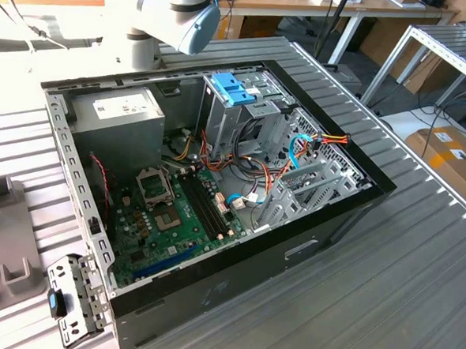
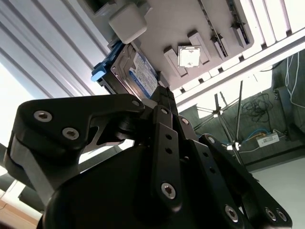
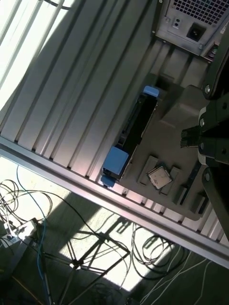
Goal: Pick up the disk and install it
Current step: 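Pick up the disk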
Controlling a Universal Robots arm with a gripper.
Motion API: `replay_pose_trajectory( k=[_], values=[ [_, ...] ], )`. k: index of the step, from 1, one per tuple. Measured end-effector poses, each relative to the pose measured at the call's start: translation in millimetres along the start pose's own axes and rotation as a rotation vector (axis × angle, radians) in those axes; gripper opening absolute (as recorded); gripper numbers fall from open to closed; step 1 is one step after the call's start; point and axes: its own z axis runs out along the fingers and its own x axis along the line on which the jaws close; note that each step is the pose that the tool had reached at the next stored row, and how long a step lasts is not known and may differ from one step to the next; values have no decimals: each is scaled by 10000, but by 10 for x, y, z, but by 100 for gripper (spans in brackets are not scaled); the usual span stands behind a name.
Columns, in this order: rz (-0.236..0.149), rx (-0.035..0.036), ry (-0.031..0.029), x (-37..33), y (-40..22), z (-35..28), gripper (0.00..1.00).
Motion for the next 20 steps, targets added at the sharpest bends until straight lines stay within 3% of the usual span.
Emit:
replay_pose_trajectory(
  k=[20],
  values=[
    [-808, -8, 35, 0, 0, 0, 11]
  ],
)
